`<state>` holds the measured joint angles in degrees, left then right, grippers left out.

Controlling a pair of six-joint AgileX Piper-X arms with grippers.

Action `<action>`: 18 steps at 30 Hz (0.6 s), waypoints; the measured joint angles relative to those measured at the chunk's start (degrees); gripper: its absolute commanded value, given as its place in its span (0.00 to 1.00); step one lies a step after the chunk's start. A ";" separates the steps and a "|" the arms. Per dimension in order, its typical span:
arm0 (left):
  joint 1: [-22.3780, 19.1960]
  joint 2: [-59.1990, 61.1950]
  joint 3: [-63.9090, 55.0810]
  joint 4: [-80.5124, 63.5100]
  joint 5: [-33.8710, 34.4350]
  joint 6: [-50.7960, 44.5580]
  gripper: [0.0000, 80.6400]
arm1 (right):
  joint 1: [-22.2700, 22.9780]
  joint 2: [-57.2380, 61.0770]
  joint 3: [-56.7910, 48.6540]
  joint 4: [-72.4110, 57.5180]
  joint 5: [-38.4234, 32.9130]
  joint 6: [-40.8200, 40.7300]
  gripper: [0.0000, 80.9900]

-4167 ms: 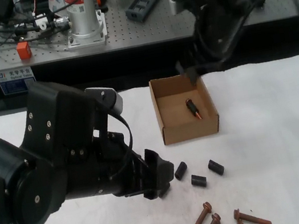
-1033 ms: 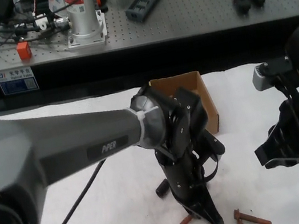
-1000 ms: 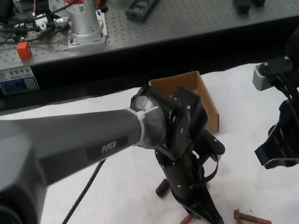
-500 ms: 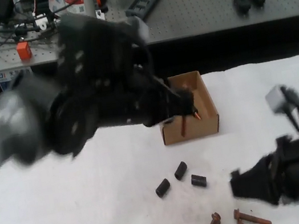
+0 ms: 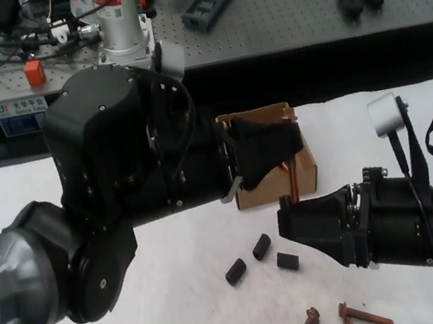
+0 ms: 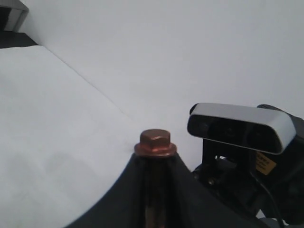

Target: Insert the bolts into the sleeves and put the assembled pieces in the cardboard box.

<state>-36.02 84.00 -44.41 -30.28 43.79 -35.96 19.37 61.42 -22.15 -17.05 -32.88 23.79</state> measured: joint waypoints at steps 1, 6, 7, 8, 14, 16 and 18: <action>0.00 0.00 0.00 0.03 -0.36 0.00 0.01 | 0.00 0.00 0.00 0.00 -0.09 0.00 0.03; 0.00 0.00 0.00 -0.03 -1.70 -0.15 0.01 | 0.00 0.00 0.00 -0.56 1.21 0.24 0.03; 0.00 0.00 0.00 -0.03 -1.91 -0.15 0.01 | 0.00 0.00 0.00 -0.88 1.47 0.24 0.03; 0.00 0.00 0.00 -0.03 -1.97 -0.25 0.01 | 0.00 0.00 0.00 -1.27 1.56 0.29 0.03; 0.00 0.00 0.00 -1.29 -3.28 -0.39 0.01 | 0.00 0.00 0.00 -1.59 2.14 0.29 0.03; -0.13 0.00 0.00 -1.31 -4.20 -0.36 0.01 | 0.00 -0.16 0.14 -1.59 2.36 0.29 0.03; -0.13 0.00 0.00 -1.31 -4.48 -0.54 0.01 | 0.00 -0.29 0.16 -1.42 2.33 0.29 0.03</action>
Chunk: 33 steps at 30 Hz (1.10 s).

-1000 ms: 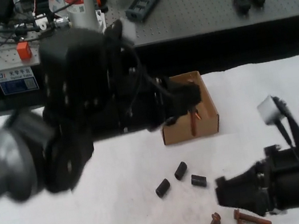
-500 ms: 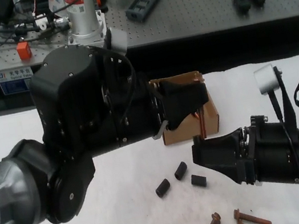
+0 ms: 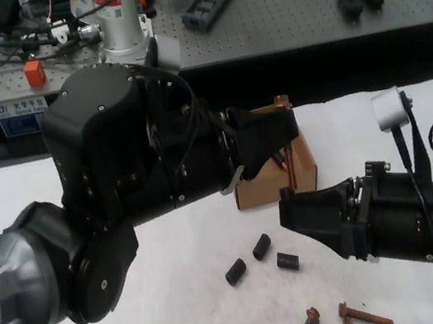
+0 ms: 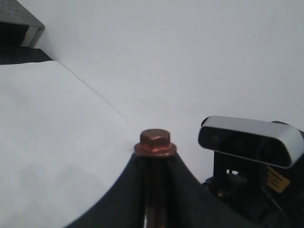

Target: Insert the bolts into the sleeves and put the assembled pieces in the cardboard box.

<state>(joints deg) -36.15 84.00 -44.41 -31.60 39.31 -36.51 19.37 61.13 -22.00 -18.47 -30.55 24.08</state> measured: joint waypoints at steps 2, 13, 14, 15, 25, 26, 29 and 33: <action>0.00 0.00 0.00 -0.19 -0.72 0.00 0.01 | 0.00 -0.05 0.00 0.63 -0.17 -0.11 0.03; 0.12 0.00 0.00 -0.35 -1.73 0.00 0.01 | 0.00 -0.49 0.07 1.57 -0.58 -0.31 0.03; 0.12 0.00 0.00 -0.35 -1.73 0.00 0.01 | 0.00 -0.66 0.07 1.57 -0.20 -0.31 0.03; 0.12 0.00 0.00 -0.35 -1.73 0.00 0.01 | 0.00 -0.83 0.07 1.57 0.43 -0.31 0.03; 0.27 0.00 0.00 -1.17 -1.73 0.00 0.01 | 0.00 -1.76 0.21 -0.69 3.49 -2.05 0.03; 0.27 0.00 0.00 -1.31 -1.42 0.00 0.01 | 0.00 -1.76 0.21 -0.84 3.49 -2.05 0.03; 0.27 0.00 0.00 -1.49 -0.30 0.00 0.01 | 0.12 -1.76 0.21 -1.04 3.00 -2.05 0.03; 0.27 0.00 0.00 -1.01 1.41 0.00 0.01 | 0.09 -1.76 0.29 -1.72 1.30 -2.05 0.03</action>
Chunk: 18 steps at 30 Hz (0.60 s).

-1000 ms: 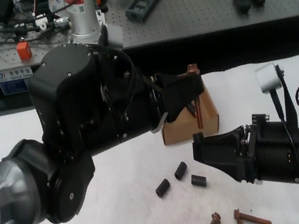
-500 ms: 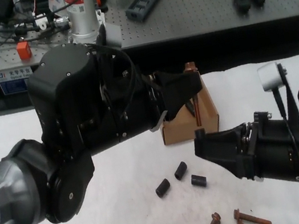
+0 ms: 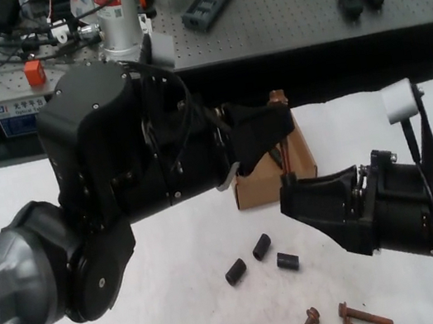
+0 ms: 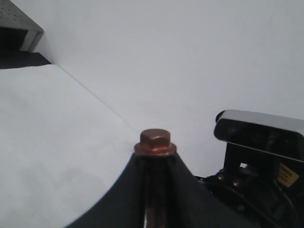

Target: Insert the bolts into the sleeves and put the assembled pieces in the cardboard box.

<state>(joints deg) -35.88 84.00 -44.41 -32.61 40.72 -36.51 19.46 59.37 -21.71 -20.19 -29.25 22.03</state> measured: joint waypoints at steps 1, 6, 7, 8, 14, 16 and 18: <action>0.00 0.00 0.00 -0.03 0.32 0.00 0.01 | 0.00 -0.18 0.00 -0.32 -0.50 0.00 0.03; 0.00 0.00 0.04 -0.03 2.18 -0.07 0.01 | 0.00 -0.17 0.00 -0.72 -1.25 0.00 0.03; 0.11 0.00 0.04 0.02 2.77 -0.07 0.01 | 0.00 -0.17 0.00 -0.89 -1.25 0.00 0.03; 0.12 0.00 0.04 0.02 3.05 -0.19 0.05 | 0.00 -0.17 0.00 -1.55 -0.34 0.00 0.03; 0.11 0.00 -0.06 -0.64 4.16 -0.15 0.61 | 0.00 -0.17 0.24 -8.11 9.01 -3.83 0.03; 0.01 0.00 -0.02 0.15 4.05 -0.15 0.65 | -1.28 -0.17 -0.14 -8.61 15.01 -8.16 0.03; 0.01 0.00 -0.02 2.41 2.81 -0.15 0.61 | -3.27 1.00 -1.69 -6.48 18.12 -11.10 0.03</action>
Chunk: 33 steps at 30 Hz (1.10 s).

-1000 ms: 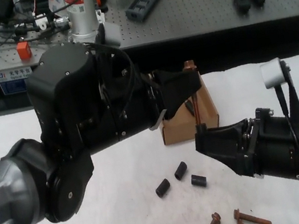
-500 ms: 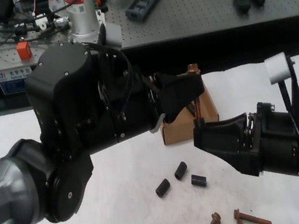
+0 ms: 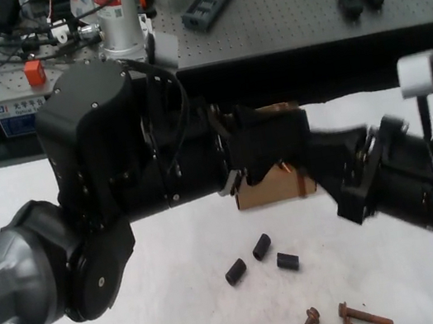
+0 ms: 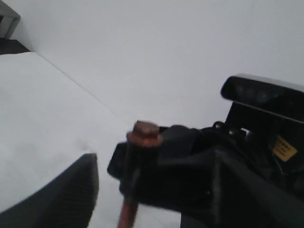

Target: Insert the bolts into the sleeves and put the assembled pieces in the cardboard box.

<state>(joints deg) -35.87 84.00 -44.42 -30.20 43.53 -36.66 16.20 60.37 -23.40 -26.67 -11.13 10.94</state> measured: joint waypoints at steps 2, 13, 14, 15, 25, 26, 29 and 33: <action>0.00 0.00 0.00 2.29 -1.16 1.09 0.59 | -2.28 2.46 -3.57 3.22 1.36 -3.18 0.03; 0.00 0.00 0.00 19.84 -11.86 12.57 0.59 | -7.89 36.03 -36.76 29.36 3.35 -10.94 0.03; 0.00 0.00 0.00 21.86 -12.96 13.53 0.59 | -7.89 38.83 -40.63 31.88 3.79 -11.28 0.03; 0.00 0.00 0.00 23.80 -14.13 14.78 0.59 | -7.89 42.14 -44.31 35.05 4.28 -11.54 0.03; 0.00 0.00 0.00 34.69 -20.18 21.81 0.59 | -7.54 59.65 -62.92 55.92 10.59 -16.60 0.03; 0.00 0.00 0.00 35.00 -20.40 21.91 0.59 | -7.54 59.87 -62.92 56.26 10.59 -16.68 0.01; 0.00 0.00 0.00 35.58 -20.54 22.06 0.59 | -7.54 61.65 -64.88 59.72 11.13 -17.37 0.11; 0.00 0.00 0.00 36.31 -20.54 22.06 0.59 | -7.54 61.80 -65.72 60.84 11.49 -17.67 0.44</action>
<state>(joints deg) -35.87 84.00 -44.42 6.11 23.00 -14.59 8.66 122.17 -89.12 34.17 0.36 -6.73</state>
